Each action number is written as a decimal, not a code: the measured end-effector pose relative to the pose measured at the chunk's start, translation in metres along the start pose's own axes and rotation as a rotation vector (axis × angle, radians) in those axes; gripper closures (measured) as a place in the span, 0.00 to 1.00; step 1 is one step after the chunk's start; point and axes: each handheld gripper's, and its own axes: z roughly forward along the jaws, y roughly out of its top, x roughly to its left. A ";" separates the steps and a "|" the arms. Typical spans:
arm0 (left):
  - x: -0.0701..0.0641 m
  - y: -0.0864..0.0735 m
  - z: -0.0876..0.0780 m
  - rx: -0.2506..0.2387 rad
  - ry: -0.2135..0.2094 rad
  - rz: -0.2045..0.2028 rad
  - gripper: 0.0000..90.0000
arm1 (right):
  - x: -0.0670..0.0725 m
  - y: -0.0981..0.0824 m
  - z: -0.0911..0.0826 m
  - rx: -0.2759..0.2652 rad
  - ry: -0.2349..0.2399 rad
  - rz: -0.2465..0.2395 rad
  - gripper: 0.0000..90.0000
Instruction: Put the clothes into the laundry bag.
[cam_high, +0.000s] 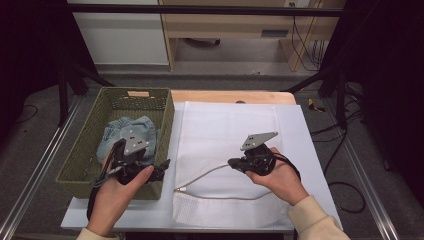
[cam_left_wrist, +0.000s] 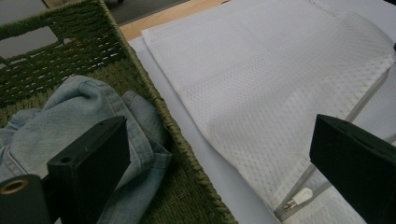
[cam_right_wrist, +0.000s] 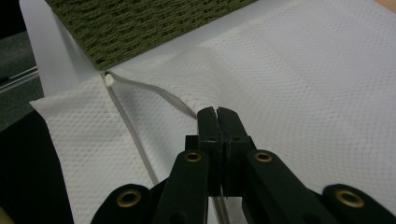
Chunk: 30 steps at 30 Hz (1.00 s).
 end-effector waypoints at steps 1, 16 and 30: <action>0.003 0.000 0.000 0.002 0.010 0.003 0.05 | 0.000 0.000 0.000 -0.002 0.002 -0.001 0.99; 0.066 0.009 0.011 0.119 0.112 -0.083 0.09 | 0.003 -0.011 0.002 -0.008 0.010 -0.019 0.99; 0.133 0.005 0.052 0.229 0.140 -0.138 0.07 | 0.005 -0.013 0.006 0.005 0.016 -0.014 0.99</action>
